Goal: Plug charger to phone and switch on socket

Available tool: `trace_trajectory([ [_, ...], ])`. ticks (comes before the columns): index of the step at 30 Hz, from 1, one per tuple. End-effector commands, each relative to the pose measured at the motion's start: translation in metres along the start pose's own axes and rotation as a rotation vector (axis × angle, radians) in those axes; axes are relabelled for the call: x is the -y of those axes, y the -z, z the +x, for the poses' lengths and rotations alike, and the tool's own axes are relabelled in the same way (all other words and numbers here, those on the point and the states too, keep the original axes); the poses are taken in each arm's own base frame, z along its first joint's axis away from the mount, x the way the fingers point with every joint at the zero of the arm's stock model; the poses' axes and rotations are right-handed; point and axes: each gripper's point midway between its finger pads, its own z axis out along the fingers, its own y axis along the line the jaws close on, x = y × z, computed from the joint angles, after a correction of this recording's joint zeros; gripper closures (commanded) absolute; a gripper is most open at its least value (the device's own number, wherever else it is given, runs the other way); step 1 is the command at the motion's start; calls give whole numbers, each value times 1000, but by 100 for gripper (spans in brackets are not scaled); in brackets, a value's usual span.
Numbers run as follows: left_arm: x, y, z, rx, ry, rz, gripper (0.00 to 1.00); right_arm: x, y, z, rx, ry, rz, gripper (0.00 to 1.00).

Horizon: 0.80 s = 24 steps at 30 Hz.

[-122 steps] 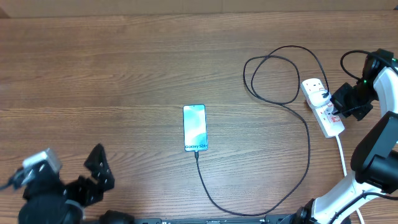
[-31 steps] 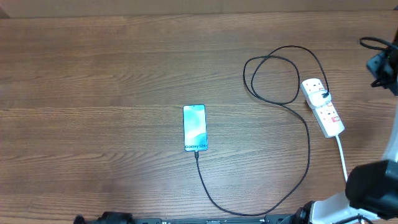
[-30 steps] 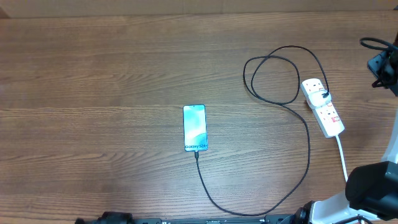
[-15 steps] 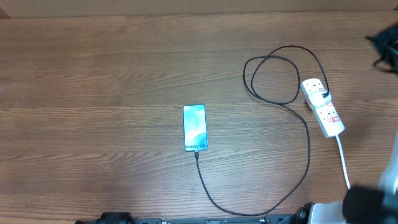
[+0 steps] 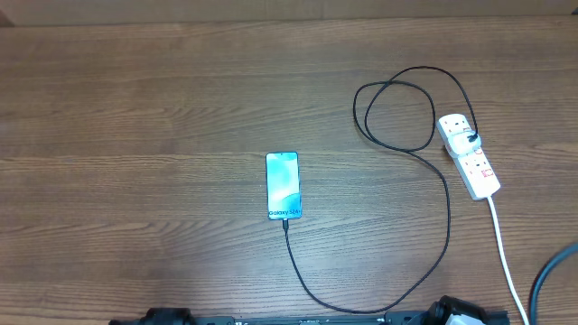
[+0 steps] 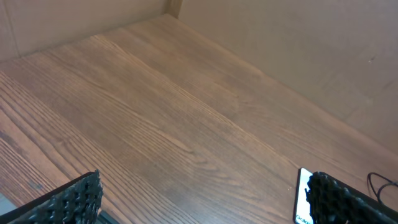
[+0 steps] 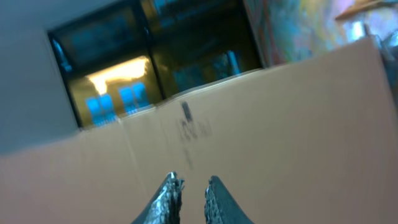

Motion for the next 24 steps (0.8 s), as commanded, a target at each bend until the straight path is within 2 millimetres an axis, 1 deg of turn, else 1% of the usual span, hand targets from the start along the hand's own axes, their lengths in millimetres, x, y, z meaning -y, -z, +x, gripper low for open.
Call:
trace_trajectory([
  [1, -2, 2, -2, 17, 19, -11, 0, 9, 21, 4, -6, 132, 99, 86],
  [3, -2, 2, -2, 17, 19, -11, 0, 3, 41, 9, -20, 109, 93, 86],
  [4, -2, 2, -2, 17, 19, -11, 0, -5, 53, 14, -35, 95, 53, 86],
  [7, -2, 2, -2, 17, 19, -11, 0, -26, 78, 27, -61, 74, -77, 86],
  [9, -2, 2, -2, 17, 19, -11, 0, -33, 96, 33, -60, 66, -127, 85],
  [10, -2, 2, -2, 17, 19, -11, 0, -33, 103, 34, -50, 68, -128, 85],
  [11, -2, 2, -2, 17, 19, -11, 0, -32, 116, 36, -37, 73, -123, 84],
  [13, -2, 2, -2, 17, 19, -11, 0, -29, 136, 43, -24, 82, -107, 82],
  [14, -2, 2, -2, 17, 19, -11, 0, -28, 145, 45, -15, 86, -100, 82],
  [17, -2, 2, -2, 17, 19, -11, 0, -30, 181, 52, 31, 115, -84, 82],
  [19, -2, 2, -2, 17, 19, -11, 0, -33, 206, 58, 54, 123, -85, 85],
  [21, -2, 2, -2, 17, 19, -11, 0, -40, 228, 56, 82, 120, -136, 85],
  [24, -2, 2, -2, 17, 19, -11, 0, -46, 254, 50, 132, 119, -184, 84],
])
